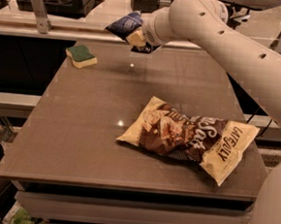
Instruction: Move blue chip bag near sponge
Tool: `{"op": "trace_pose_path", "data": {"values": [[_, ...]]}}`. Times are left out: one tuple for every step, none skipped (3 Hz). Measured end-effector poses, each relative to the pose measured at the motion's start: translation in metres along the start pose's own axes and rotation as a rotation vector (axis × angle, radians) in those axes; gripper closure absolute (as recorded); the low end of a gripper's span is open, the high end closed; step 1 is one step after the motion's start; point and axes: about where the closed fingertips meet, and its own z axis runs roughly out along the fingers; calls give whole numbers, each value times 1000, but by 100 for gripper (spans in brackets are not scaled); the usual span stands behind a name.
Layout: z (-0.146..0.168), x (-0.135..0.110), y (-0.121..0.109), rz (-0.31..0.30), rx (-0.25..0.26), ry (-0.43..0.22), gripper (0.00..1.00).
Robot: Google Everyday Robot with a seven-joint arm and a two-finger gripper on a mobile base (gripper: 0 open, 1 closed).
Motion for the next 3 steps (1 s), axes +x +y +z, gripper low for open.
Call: {"op": "trace_pose_path", "data": {"values": [[19, 11, 9, 4, -11, 30, 100], [42, 18, 21, 20, -35, 37, 100], [59, 20, 31, 40, -50, 28, 100]]}}
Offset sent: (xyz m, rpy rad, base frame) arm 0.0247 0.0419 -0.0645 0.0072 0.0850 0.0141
